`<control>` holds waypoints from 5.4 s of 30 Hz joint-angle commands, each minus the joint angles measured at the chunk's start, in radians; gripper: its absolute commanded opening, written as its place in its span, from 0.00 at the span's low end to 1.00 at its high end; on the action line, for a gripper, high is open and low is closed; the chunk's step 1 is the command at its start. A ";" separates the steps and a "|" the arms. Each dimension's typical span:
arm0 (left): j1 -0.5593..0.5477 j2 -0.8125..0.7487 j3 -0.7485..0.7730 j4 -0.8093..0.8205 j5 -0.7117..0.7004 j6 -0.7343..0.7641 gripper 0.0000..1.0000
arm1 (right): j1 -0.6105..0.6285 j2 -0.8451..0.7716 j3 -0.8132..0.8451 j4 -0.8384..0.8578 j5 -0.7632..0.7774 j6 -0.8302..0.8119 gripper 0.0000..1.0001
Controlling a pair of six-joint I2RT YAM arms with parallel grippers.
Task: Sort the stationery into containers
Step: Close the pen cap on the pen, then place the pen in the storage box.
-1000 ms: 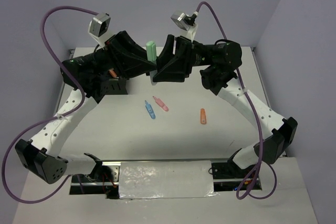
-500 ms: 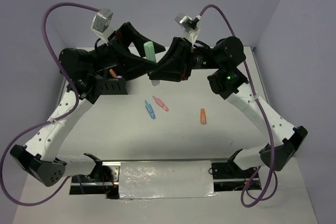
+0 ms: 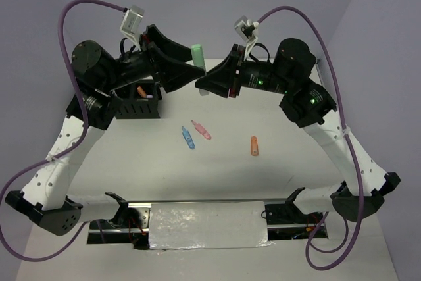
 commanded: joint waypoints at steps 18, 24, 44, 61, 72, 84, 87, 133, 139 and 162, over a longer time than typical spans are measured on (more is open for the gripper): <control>0.001 0.045 0.060 0.123 0.013 -0.200 0.85 | -0.001 -0.089 0.014 -0.149 0.063 -0.193 0.00; -0.001 0.053 0.059 0.146 0.015 -0.224 0.76 | 0.001 -0.055 0.038 -0.159 0.066 -0.195 0.00; -0.027 0.077 0.013 0.061 0.076 -0.158 0.00 | 0.004 0.056 0.264 -0.120 0.106 -0.143 0.00; -0.211 -0.065 -0.252 -0.138 -0.103 0.028 0.00 | -0.068 0.207 0.559 -0.017 -0.048 -0.043 0.00; -0.142 0.060 0.040 -0.330 -0.164 0.110 0.29 | -0.061 0.029 0.190 0.013 -0.112 -0.100 0.00; -0.079 0.022 -0.033 -0.226 -0.082 0.039 0.48 | -0.061 0.001 0.123 -0.037 -0.124 -0.133 0.00; -0.056 0.008 -0.064 -0.160 -0.059 -0.004 0.47 | -0.059 0.014 0.123 -0.049 -0.161 -0.141 0.00; 0.071 0.024 0.010 -0.409 -0.514 0.267 0.00 | -0.244 -0.077 -0.121 -0.233 0.036 -0.210 0.90; 0.175 0.031 -0.246 -0.208 -1.062 0.375 0.00 | -0.320 -0.201 -0.305 -0.225 0.167 -0.187 0.92; 0.329 0.330 -0.549 0.486 -1.099 0.453 0.00 | -0.318 -0.376 -0.379 -0.377 0.017 -0.253 0.93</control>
